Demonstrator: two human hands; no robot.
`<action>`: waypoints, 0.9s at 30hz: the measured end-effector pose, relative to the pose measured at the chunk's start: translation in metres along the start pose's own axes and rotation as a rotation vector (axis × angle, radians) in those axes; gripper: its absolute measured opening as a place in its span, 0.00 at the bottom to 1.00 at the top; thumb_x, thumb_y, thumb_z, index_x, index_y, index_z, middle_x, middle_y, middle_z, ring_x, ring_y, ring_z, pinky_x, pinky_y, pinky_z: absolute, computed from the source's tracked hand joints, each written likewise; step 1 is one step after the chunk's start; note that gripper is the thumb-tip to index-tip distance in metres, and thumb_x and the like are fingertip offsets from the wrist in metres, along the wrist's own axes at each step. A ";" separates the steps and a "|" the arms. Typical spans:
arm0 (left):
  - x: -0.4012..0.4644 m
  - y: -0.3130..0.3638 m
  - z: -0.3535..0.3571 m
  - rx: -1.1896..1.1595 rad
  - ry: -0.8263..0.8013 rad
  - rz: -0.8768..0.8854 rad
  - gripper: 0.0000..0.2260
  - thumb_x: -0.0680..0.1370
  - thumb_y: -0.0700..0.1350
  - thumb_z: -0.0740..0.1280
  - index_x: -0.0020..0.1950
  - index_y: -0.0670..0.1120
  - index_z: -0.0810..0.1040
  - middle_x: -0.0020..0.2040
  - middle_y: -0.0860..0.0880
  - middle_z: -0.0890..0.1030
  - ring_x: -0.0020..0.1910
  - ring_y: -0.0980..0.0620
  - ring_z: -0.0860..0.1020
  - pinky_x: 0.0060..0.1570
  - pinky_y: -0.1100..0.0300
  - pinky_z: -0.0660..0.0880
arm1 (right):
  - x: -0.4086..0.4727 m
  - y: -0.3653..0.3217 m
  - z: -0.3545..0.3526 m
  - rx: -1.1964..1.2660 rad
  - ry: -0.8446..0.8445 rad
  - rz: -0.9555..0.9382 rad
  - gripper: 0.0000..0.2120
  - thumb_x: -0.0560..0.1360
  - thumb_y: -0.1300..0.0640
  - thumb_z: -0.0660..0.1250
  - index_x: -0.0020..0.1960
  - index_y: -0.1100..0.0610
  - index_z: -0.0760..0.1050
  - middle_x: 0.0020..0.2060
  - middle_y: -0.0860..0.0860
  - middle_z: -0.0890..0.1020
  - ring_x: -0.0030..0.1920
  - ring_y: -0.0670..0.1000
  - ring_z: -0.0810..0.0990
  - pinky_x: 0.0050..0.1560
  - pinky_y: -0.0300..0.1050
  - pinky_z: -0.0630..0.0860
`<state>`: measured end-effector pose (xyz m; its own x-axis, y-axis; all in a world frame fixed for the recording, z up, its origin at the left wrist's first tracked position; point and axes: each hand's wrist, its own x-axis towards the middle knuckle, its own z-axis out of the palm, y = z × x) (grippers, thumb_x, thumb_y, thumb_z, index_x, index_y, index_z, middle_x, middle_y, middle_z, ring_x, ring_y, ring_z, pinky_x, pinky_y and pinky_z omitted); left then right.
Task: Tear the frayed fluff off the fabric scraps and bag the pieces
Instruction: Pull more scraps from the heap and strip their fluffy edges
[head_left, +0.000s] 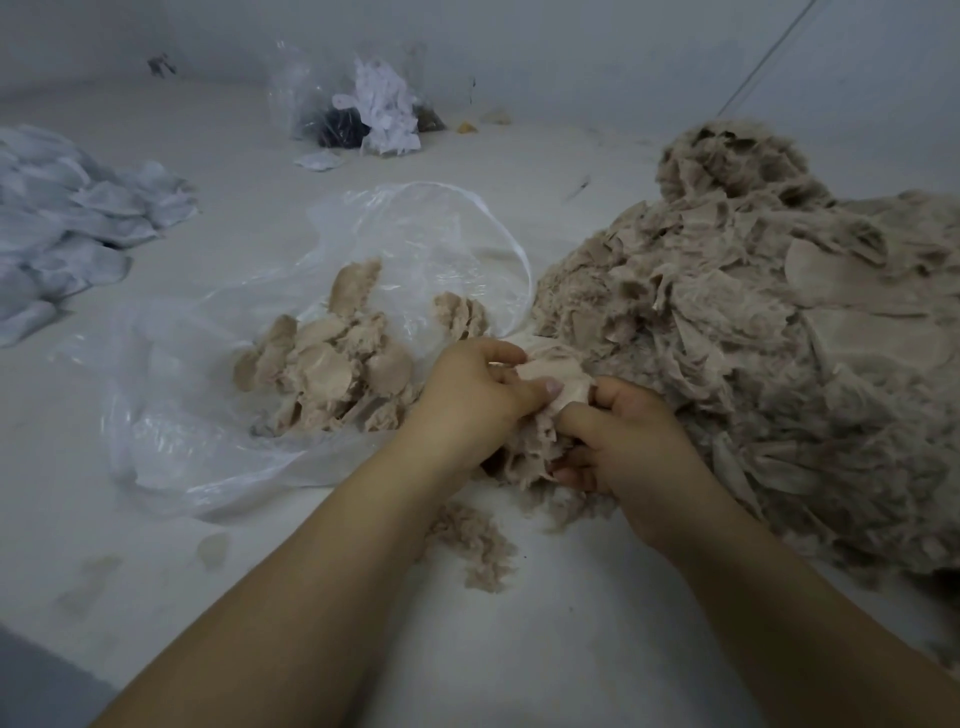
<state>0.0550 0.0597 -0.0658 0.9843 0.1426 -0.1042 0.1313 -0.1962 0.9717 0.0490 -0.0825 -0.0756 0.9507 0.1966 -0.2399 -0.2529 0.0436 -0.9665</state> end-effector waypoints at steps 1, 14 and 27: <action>0.000 0.001 -0.001 -0.051 0.003 0.007 0.12 0.72 0.40 0.77 0.53 0.42 0.80 0.38 0.45 0.81 0.34 0.49 0.80 0.37 0.53 0.81 | 0.001 0.000 -0.001 -0.006 -0.001 0.000 0.07 0.76 0.63 0.66 0.47 0.53 0.81 0.32 0.51 0.84 0.28 0.49 0.81 0.26 0.38 0.75; -0.001 -0.003 -0.008 -0.221 0.064 0.081 0.04 0.67 0.35 0.65 0.37 0.43 0.73 0.23 0.45 0.74 0.22 0.48 0.74 0.22 0.63 0.66 | 0.003 0.004 -0.003 -0.045 0.042 -0.018 0.06 0.78 0.56 0.68 0.43 0.53 0.81 0.29 0.49 0.82 0.26 0.46 0.78 0.25 0.38 0.74; 0.005 -0.001 -0.011 -0.254 0.157 0.124 0.05 0.77 0.32 0.67 0.43 0.40 0.78 0.27 0.44 0.77 0.22 0.49 0.73 0.20 0.61 0.70 | 0.002 0.001 -0.004 -0.058 0.032 -0.015 0.08 0.75 0.59 0.71 0.37 0.55 0.82 0.29 0.51 0.83 0.26 0.46 0.78 0.24 0.38 0.73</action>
<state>0.0585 0.0711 -0.0647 0.9582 0.2843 0.0327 -0.0414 0.0246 0.9988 0.0516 -0.0858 -0.0772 0.9599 0.1645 -0.2271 -0.2285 -0.0104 -0.9735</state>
